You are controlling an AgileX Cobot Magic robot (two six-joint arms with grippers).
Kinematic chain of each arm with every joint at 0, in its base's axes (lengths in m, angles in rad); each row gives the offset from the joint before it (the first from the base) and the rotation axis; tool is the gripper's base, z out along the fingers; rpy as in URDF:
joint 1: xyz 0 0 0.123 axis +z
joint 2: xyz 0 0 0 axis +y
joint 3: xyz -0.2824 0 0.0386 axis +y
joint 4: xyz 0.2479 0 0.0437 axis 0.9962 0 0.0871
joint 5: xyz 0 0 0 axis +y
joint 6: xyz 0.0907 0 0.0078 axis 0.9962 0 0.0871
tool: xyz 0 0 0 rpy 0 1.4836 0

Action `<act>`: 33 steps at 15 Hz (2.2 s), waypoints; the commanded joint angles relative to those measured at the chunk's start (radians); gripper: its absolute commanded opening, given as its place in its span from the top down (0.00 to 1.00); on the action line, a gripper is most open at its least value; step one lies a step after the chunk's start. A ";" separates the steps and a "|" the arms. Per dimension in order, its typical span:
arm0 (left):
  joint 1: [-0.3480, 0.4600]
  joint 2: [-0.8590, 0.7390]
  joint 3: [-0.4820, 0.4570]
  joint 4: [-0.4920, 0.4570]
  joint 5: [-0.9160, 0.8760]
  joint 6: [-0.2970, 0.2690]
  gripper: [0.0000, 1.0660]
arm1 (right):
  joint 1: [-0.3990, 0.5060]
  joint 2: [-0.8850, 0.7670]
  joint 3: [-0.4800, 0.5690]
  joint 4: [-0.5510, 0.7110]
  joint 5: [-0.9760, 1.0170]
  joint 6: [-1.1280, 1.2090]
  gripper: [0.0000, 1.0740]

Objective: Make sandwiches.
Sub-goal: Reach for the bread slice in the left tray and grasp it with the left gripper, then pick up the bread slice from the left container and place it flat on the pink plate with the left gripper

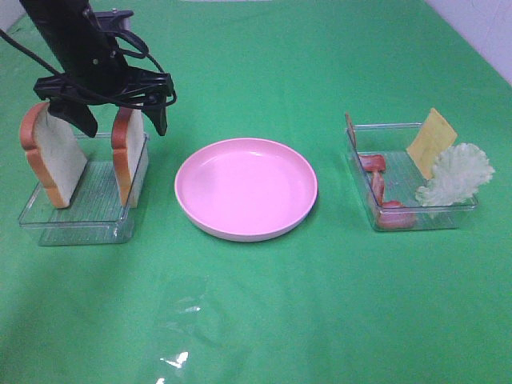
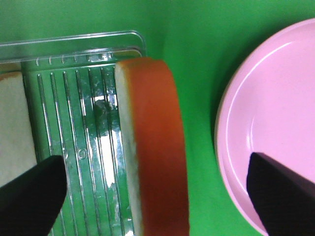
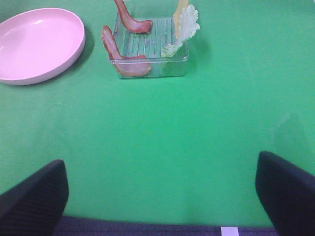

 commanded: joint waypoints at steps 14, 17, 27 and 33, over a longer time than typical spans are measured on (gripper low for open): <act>-0.004 0.014 -0.012 0.076 0.015 -0.009 0.85 | 0.000 -0.034 0.001 0.000 -0.004 -0.007 0.08; -0.004 -0.025 -0.043 0.076 0.068 -0.009 0.85 | 0.000 -0.034 0.001 0.000 -0.004 -0.007 0.08; -0.007 -0.056 -0.281 -0.239 0.183 0.136 0.84 | 0.000 -0.034 0.001 0.000 -0.004 -0.007 0.08; -0.101 0.105 -0.281 -0.373 0.102 0.193 0.84 | 0.000 -0.034 0.001 0.000 -0.004 -0.007 0.08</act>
